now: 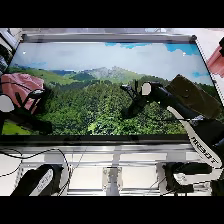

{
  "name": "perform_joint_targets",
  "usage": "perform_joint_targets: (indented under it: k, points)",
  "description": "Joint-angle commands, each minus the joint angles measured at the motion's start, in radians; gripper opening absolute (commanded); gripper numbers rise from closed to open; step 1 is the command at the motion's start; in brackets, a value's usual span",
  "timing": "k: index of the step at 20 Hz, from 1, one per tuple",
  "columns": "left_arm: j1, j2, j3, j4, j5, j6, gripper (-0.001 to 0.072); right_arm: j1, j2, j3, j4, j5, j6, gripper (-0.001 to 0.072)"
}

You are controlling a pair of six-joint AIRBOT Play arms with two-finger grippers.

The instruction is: Fold the clothes and pants, and hang the long-sleeved shirts on hangers.

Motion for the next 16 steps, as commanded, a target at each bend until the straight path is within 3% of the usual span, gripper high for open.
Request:
perform_joint_targets:
  k: [1,5,7,9,11,16]
  points:
    - [0.0,0.0,0.0,-0.028,0.048,0.0,0.0611,0.001,0.0,0.0,0.003,-0.001,0.0,0.0013]
    - [0.0,-0.001,0.0,-0.028,0.054,0.0,0.061,0.001,0.0,0.0,0.003,-0.017,0.0,0.0013]
    - [0.0,-0.002,-0.001,0.034,0.143,0.021,0.0601,0.001,0.0,0.0,0.004,-0.022,0.0,0.0013]
    - [0.006,-0.019,-0.009,0.205,0.37,0.016,0.0454,0.001,0.0,0.0,0.004,-0.022,0.0,0.0013]
    - [0.015,-0.076,-0.01,0.356,0.52,-0.048,0.0455,0.001,0.0,0.0,0.004,-0.022,0.0,0.0013]
    - [0.074,-0.312,-0.01,0.529,0.551,-0.069,0.0497,0.001,0.0,0.0,0.019,-0.018,0.0,0.0013]
